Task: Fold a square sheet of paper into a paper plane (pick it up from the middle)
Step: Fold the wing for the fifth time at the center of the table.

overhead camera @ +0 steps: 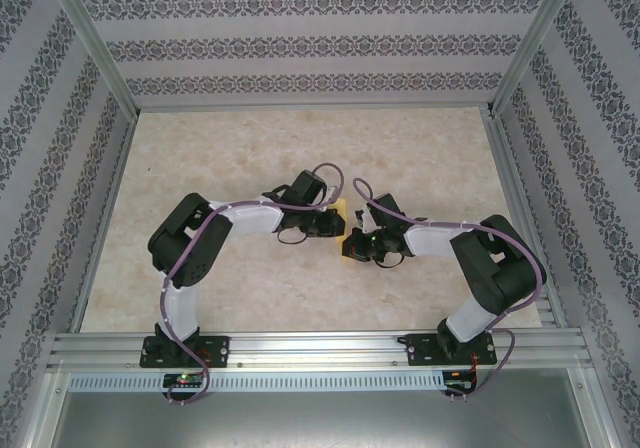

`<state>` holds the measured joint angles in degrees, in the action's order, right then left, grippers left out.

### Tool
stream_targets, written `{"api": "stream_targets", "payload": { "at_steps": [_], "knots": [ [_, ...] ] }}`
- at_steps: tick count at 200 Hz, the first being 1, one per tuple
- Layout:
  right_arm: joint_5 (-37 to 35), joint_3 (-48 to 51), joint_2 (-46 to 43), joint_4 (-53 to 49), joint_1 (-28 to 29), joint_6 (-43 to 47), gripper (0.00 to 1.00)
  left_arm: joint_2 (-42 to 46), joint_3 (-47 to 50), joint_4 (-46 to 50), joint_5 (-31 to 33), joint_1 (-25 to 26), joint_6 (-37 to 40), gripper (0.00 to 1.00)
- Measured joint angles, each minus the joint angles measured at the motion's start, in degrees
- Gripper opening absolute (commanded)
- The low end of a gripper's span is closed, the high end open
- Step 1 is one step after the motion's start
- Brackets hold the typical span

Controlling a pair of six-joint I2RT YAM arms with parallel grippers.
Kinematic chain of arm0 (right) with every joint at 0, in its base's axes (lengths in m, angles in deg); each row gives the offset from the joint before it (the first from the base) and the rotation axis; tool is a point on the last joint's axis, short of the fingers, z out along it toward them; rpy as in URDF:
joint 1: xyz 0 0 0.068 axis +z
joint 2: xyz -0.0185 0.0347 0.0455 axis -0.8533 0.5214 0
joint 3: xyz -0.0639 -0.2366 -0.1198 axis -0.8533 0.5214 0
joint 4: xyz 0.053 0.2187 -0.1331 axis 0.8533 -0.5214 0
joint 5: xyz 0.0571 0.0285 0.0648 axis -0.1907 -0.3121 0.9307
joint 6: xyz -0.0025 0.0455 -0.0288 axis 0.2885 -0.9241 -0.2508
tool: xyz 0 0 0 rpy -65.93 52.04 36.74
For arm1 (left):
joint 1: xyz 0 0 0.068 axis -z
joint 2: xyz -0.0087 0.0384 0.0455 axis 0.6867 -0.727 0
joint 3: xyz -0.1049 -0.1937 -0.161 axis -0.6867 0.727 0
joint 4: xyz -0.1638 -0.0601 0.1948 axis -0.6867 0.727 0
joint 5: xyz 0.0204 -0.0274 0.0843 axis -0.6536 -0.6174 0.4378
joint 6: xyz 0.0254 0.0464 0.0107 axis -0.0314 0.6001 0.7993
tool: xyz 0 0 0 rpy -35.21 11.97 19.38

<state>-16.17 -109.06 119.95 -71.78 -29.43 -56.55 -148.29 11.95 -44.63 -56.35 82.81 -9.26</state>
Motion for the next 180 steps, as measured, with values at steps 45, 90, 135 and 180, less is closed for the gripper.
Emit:
{"api": "stream_targets", "payload": {
  "at_steps": [45, 90, 135, 180],
  "knots": [
    [1.05, 1.97, -2.95, -3.39, 0.02, 2.45, 0.04, 4.87, -0.37, -0.22, 0.07, -2.73, 4.37, 0.17],
    [2.73, 4.00, -5.60, -6.88, 0.11, 3.67, 0.04, 3.34, 0.94, -1.81, -1.09, -3.34, 5.03, 0.16],
    [3.23, 4.02, -5.81, -8.20, 0.11, 4.24, 0.04, -0.70, 1.79, -3.74, -1.77, -3.34, 5.03, 0.14],
    [3.23, 4.02, -5.81, -8.22, 0.11, 4.24, 0.04, -2.80, 1.79, -4.57, -1.27, -3.34, 5.03, 0.14]
  ]
}}
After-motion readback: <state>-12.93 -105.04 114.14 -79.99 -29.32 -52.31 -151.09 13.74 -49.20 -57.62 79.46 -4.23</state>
